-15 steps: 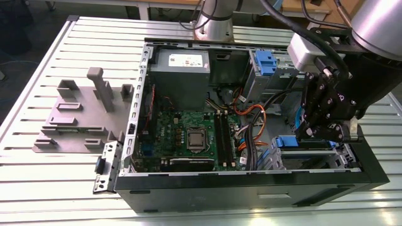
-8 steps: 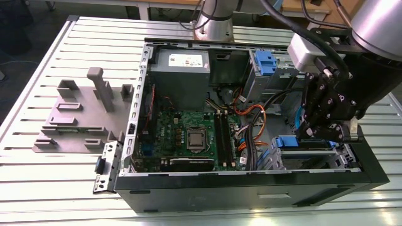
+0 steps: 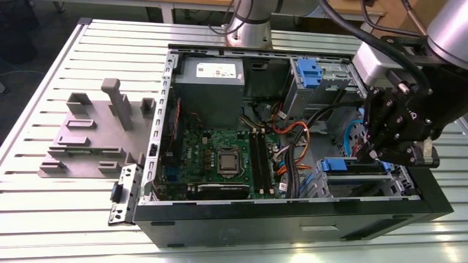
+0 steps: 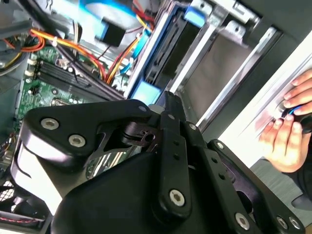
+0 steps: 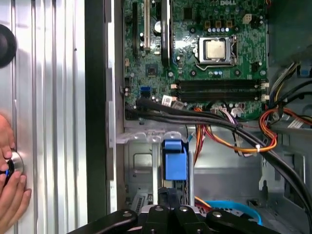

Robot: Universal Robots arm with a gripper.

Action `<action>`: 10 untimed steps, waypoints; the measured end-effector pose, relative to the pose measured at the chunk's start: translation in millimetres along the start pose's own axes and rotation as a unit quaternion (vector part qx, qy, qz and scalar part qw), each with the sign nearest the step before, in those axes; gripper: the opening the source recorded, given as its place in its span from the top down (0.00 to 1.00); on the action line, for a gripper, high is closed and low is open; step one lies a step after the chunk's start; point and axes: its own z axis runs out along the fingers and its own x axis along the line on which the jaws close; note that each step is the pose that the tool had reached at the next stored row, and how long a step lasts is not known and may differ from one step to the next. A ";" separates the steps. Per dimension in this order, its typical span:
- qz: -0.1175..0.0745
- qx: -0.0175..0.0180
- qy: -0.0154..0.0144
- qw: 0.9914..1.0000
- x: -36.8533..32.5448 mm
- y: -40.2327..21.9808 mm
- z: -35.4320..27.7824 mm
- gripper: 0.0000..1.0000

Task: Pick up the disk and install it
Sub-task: 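Insert the first disk wire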

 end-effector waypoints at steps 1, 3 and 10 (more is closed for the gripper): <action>0.000 0.000 0.000 1.000 -0.1 -2.6 0.5 0.89; 0.000 0.000 0.000 1.000 -0.3 -7.3 1.4 0.89; 0.000 0.000 0.000 1.000 -0.8 -21.3 4.1 0.89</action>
